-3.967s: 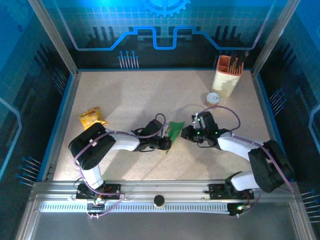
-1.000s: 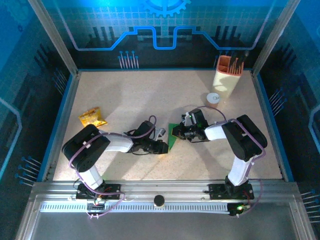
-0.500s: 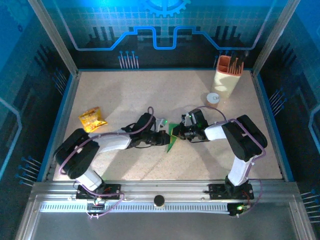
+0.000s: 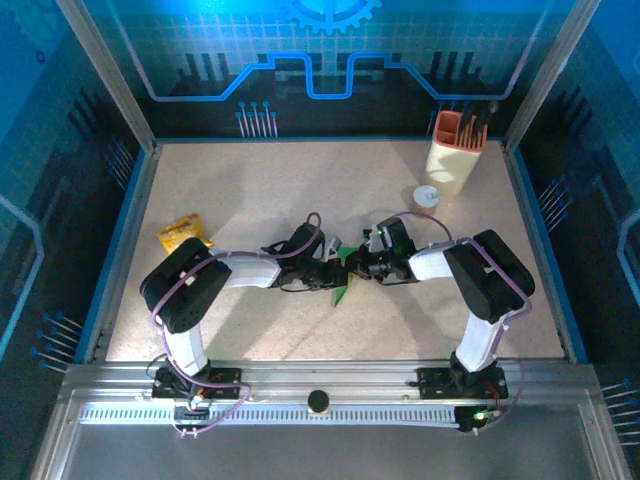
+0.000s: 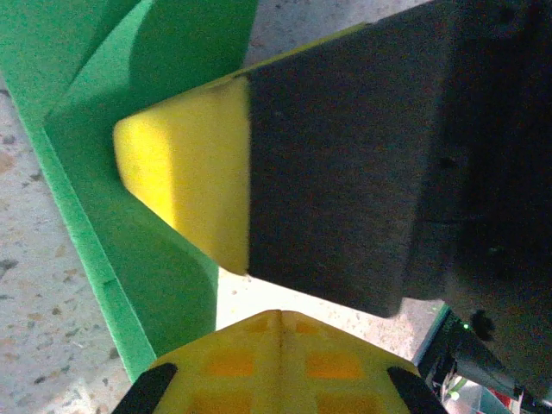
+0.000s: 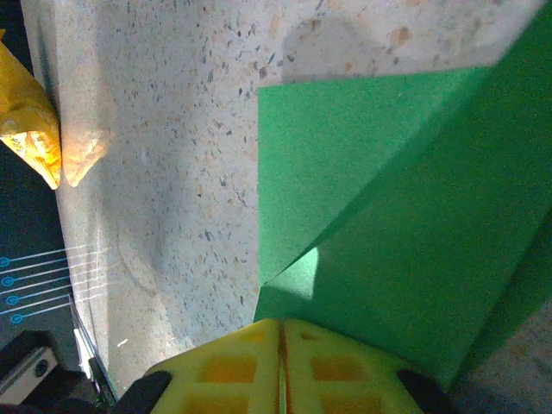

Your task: Fold a paper plane with a square sheet of paper (pick it up from the middle)

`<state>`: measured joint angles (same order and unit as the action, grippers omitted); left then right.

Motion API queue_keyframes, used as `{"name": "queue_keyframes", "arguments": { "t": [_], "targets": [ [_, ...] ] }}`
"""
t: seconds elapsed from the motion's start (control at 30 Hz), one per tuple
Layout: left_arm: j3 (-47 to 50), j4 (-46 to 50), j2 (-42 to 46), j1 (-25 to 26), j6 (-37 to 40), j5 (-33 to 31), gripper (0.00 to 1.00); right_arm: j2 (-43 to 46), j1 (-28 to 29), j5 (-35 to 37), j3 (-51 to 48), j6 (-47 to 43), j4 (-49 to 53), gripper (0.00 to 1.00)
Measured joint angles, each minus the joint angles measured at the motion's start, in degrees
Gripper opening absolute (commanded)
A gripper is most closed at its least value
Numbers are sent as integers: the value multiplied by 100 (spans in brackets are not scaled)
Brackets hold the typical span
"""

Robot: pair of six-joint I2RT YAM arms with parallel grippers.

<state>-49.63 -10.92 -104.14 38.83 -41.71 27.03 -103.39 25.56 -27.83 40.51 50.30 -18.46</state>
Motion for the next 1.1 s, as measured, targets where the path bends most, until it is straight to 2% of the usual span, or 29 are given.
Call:
{"name": "queue_keyframes", "arguments": {
  "t": [0.77, 1.1],
  "targets": [
    [313, -85, -122, 59, 28, -26, 4, 9, 4, 37, 11, -24, 55, 11],
    [824, -87, 356, 256, 157, -258, 4, 31, 26, 79, 11, -44, 103, 11]
  ]
}}
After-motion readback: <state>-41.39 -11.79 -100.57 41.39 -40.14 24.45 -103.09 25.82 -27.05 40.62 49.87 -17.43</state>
